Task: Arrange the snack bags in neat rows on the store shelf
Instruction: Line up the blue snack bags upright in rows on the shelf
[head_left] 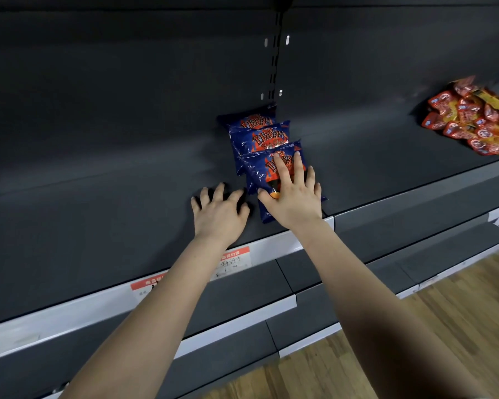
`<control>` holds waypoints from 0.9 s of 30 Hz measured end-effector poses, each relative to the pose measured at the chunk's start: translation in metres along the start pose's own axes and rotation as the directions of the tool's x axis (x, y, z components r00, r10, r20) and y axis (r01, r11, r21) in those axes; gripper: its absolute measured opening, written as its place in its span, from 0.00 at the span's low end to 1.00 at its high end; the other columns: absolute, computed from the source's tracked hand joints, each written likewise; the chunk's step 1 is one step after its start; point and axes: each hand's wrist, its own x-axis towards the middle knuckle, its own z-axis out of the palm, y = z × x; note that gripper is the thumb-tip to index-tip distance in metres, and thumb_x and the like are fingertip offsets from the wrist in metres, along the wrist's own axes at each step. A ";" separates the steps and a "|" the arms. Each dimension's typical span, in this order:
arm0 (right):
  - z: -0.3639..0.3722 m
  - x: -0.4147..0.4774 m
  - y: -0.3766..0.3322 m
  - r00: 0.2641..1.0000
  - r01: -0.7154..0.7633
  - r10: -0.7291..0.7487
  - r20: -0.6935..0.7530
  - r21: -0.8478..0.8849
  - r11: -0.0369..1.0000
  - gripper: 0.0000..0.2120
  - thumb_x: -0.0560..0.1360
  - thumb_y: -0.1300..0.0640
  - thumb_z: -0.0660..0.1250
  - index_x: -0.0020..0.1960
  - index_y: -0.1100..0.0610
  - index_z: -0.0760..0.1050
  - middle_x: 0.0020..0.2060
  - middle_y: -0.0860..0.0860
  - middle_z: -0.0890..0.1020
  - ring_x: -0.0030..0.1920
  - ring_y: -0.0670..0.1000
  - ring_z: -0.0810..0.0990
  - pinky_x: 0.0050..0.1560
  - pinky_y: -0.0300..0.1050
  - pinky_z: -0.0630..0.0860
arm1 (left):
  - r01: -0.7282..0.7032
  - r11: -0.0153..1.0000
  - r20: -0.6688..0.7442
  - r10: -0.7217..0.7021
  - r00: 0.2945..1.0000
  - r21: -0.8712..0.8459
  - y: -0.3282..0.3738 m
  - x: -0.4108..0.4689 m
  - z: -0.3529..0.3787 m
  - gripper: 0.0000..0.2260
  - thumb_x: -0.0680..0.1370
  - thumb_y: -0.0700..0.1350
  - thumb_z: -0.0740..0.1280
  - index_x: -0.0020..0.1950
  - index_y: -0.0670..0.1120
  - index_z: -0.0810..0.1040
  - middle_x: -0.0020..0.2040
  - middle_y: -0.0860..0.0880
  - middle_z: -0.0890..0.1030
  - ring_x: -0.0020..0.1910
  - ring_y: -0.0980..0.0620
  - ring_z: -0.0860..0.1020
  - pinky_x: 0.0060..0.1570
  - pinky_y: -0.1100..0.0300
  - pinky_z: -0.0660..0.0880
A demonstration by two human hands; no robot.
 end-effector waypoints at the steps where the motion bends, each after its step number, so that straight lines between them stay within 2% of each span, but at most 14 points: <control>1: 0.000 -0.001 0.000 1.000 0.002 -0.002 0.001 0.008 1.000 0.37 0.74 0.36 0.58 0.76 0.41 0.45 0.77 0.51 0.44 0.76 0.63 0.46 0.72 0.64 0.51 | -0.001 1.000 0.000 0.001 1.000 -0.001 0.000 0.000 0.000 0.20 0.80 0.56 0.52 0.72 0.58 0.63 0.76 0.48 0.57 0.74 0.39 0.51 0.72 0.40 0.46; 5: -0.001 -0.005 -0.002 1.000 0.001 0.000 -0.020 0.018 1.000 0.37 0.73 0.36 0.59 0.76 0.41 0.45 0.77 0.50 0.43 0.76 0.63 0.42 0.71 0.69 0.46 | 0.007 1.000 0.000 -0.007 1.000 -0.007 -0.001 -0.002 -0.001 0.20 0.80 0.56 0.52 0.72 0.58 0.63 0.76 0.49 0.57 0.75 0.40 0.51 0.72 0.41 0.46; 7: -0.002 -0.009 -0.004 0.989 0.035 -0.032 -0.143 0.017 0.999 0.36 0.73 0.37 0.60 0.76 0.44 0.50 0.77 0.52 0.46 0.76 0.63 0.43 0.69 0.70 0.44 | 0.002 1.000 -0.001 -0.002 1.000 -0.004 -0.001 -0.001 -0.001 0.20 0.80 0.56 0.52 0.72 0.58 0.63 0.76 0.50 0.58 0.75 0.41 0.51 0.72 0.41 0.46; 9: -0.004 -0.015 -0.007 0.950 0.118 -0.113 -0.290 0.001 0.993 0.34 0.72 0.40 0.59 0.75 0.48 0.57 0.77 0.54 0.53 0.76 0.62 0.49 0.69 0.70 0.46 | -0.007 1.000 -0.007 0.007 1.000 -0.002 -0.003 -0.001 -0.001 0.19 0.80 0.56 0.52 0.71 0.58 0.64 0.76 0.50 0.59 0.74 0.41 0.52 0.72 0.41 0.47; 11: -0.004 -0.020 -0.009 0.925 0.178 -0.170 -0.338 -0.007 0.984 0.32 0.72 0.42 0.57 0.74 0.50 0.61 0.76 0.56 0.58 0.76 0.61 0.53 0.70 0.69 0.48 | -0.014 1.000 -0.011 0.014 1.000 -0.002 -0.003 -0.001 -0.002 0.19 0.80 0.55 0.53 0.71 0.58 0.64 0.75 0.50 0.60 0.74 0.41 0.53 0.71 0.40 0.47; 17: 0.005 -0.035 -0.030 0.929 0.282 -0.261 -0.262 0.046 0.958 0.28 0.75 0.43 0.53 0.73 0.52 0.64 0.76 0.56 0.57 0.76 0.58 0.53 0.72 0.63 0.45 | -0.011 1.000 0.011 0.012 1.000 -0.003 -0.004 -0.004 -0.004 0.19 0.80 0.55 0.51 0.71 0.58 0.64 0.76 0.50 0.58 0.74 0.42 0.52 0.72 0.40 0.46; 20: 0.001 -0.032 -0.046 0.934 0.311 -0.280 -0.223 0.117 0.943 0.25 0.78 0.46 0.55 0.73 0.52 0.64 0.76 0.55 0.57 0.76 0.58 0.54 0.73 0.60 0.44 | 0.018 1.000 0.047 -0.019 0.999 0.006 -0.002 -0.005 -0.007 0.20 0.79 0.55 0.52 0.71 0.57 0.64 0.77 0.50 0.56 0.75 0.42 0.49 0.72 0.41 0.44; 24: -0.005 -0.022 -0.060 0.936 0.340 -0.311 -0.163 0.195 0.920 0.22 0.80 0.49 0.56 0.72 0.53 0.65 0.70 0.54 0.69 0.72 0.55 0.63 0.74 0.56 0.51 | 0.045 0.999 0.071 -0.046 0.996 0.018 0.007 -0.009 -0.013 0.24 0.78 0.53 0.56 0.74 0.53 0.58 0.76 0.47 0.56 0.76 0.42 0.49 0.73 0.41 0.45; 27: -0.003 -0.017 -0.068 0.899 0.428 -0.390 -0.201 0.207 0.880 0.20 0.79 0.51 0.57 0.69 0.56 0.69 0.65 0.54 0.74 0.71 0.55 0.65 0.74 0.56 0.53 | 0.064 0.998 0.103 -0.066 0.992 0.023 0.007 -0.012 -0.023 0.25 0.78 0.53 0.57 0.75 0.51 0.57 0.75 0.45 0.59 0.75 0.42 0.51 0.73 0.40 0.45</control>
